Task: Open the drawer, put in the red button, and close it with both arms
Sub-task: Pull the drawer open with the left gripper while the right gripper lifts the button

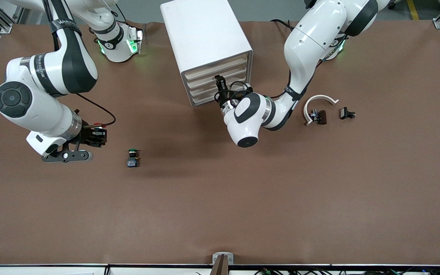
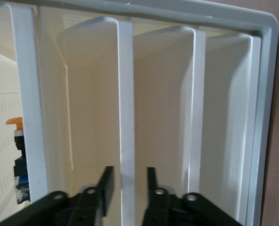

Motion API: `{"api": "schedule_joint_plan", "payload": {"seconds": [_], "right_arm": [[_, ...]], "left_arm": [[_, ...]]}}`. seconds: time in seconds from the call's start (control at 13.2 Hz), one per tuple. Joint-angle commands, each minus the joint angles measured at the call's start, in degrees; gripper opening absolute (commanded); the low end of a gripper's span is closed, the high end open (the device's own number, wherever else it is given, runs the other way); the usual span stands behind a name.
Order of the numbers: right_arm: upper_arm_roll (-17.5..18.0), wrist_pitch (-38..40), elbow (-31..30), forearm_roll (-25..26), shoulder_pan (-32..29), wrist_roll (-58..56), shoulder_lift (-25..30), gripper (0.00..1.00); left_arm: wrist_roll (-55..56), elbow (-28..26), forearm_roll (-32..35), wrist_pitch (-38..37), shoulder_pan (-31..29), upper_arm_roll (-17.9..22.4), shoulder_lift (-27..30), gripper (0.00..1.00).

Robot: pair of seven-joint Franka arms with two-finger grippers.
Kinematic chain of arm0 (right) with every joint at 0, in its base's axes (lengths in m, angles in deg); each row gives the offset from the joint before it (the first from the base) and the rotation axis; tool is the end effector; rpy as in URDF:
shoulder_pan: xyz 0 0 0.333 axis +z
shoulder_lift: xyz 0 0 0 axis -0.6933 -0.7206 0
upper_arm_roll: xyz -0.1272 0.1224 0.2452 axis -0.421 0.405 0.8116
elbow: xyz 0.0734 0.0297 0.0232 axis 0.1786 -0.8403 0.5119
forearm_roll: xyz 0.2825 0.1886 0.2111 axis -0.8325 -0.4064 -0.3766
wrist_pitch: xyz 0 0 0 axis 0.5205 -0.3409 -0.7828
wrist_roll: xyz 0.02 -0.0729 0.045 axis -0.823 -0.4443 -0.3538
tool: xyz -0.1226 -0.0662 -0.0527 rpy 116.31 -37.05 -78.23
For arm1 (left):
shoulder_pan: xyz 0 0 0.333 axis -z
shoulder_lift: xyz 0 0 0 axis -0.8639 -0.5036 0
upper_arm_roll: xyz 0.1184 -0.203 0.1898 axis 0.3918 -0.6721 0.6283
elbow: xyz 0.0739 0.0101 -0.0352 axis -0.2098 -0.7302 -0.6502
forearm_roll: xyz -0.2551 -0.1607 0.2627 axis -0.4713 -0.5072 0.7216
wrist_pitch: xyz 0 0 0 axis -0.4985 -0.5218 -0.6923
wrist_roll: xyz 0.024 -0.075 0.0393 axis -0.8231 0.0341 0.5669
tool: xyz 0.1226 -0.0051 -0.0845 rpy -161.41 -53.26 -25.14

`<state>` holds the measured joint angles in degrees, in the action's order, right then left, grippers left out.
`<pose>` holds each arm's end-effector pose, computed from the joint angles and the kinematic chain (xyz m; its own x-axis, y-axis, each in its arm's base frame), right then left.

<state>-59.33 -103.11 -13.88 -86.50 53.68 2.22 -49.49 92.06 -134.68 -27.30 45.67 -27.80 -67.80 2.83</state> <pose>0.6100 0.1200 0.3894 0.9952 0.0538 -0.0821 0.0575 -0.9974 0.0430 0.3906 -0.5022 0.1783 -0.3223 0.9464 0.0224 0.3133 0.1289 -0.9409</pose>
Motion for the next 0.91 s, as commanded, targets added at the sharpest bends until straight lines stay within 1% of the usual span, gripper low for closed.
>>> {"api": "schedule_joint_plan", "payload": {"seconds": [0.0, 0.08, 0.15, 0.3, 0.46, 0.53, 0.68, 0.83], "right_arm": [[-0.11, 1.20, 1.29, -0.17, 0.93, 0.96, -0.31, 0.13], [-0.11, 1.29, 1.46, -0.26, 1.37, 1.05, -0.23, 0.13], [-0.03, 1.29, 1.64, -0.26, 1.73, 1.83, -0.14, 0.13], [0.06, 4.08, 2.77, -0.34, 4.09, 7.52, 0.56, 0.13], [-0.03, 8.82, 5.84, -0.26, 8.74, 15.76, 0.56, 0.13], [-0.03, 10.15, 6.73, -0.26, 11.02, 20.34, 0.56, 0.13], [-0.03, 11.48, 7.96, -0.26, 16.03, 29.65, 0.56, 0.13], [-0.11, 11.13, 8.14, -0.26, 20.95, 38.62, 0.48, 0.12]], "left_arm": [[-0.51, 0.32, -1.35, -0.32, 0.21, 0.11, -0.36, 0.13], [-0.42, 0.32, -1.35, -0.32, 0.30, 0.11, -0.36, 0.05], [-0.42, 0.32, -1.35, -0.32, 0.21, 0.11, -0.36, 0.00], [-0.51, 0.50, -1.26, -0.32, -0.31, 0.11, -0.36, 0.00], [-0.34, 0.67, -1.18, -0.32, -1.02, 0.73, 0.08, 0.00], [-0.33, 0.67, -1.18, -0.32, -2.41, 0.73, 0.08, 0.00], [-0.68, 1.02, -1.18, -0.23, -4.35, 0.73, -0.09, 0.00], [-0.86, 1.81, -1.18, -0.06, -6.02, 0.73, -0.18, 0.00]]}}
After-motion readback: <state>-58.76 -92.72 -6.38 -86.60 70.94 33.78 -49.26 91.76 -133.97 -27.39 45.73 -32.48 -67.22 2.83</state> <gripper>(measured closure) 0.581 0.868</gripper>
